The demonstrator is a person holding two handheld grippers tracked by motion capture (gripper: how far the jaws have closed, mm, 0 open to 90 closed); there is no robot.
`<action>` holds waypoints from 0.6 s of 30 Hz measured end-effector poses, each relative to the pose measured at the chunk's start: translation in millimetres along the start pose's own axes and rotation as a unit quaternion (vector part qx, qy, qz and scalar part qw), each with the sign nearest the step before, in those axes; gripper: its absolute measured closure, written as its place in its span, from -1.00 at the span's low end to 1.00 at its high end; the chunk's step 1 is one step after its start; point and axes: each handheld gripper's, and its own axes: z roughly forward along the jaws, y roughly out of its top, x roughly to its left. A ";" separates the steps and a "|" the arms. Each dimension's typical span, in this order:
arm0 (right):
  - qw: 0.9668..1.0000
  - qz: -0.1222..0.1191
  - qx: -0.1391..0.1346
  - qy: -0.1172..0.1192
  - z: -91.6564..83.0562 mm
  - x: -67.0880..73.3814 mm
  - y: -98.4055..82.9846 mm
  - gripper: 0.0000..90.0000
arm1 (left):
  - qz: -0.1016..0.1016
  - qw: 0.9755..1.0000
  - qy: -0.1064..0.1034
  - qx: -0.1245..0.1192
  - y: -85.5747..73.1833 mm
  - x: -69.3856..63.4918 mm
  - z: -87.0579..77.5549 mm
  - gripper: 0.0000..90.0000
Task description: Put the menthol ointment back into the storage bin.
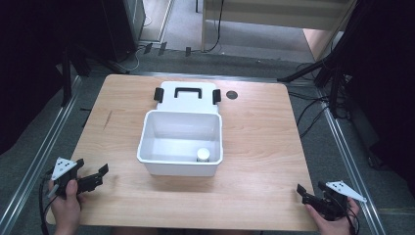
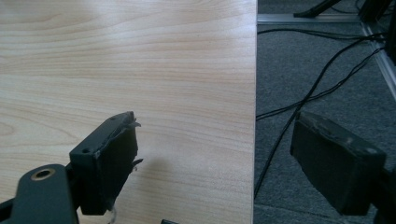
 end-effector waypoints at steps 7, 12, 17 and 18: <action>1.000 -0.008 0.004 -0.014 0.5 10.5 1.8 -0.64 | -0.002 1.000 0.000 0.001 0.1 0.1 0.3 -0.84; 1.000 -0.010 0.011 -0.012 1.1 13.1 -0.2 -0.62 | -0.002 1.000 0.000 0.003 0.3 0.1 0.7 -0.83; 1.000 -0.015 0.024 -0.005 3.4 12.9 0.3 -0.62 | -0.003 1.000 -0.001 0.004 0.3 0.1 0.8 -0.84; 1.000 -0.017 0.023 -0.005 3.3 13.3 0.0 -0.62 | -0.004 1.000 -0.001 0.004 0.4 0.3 0.7 -0.84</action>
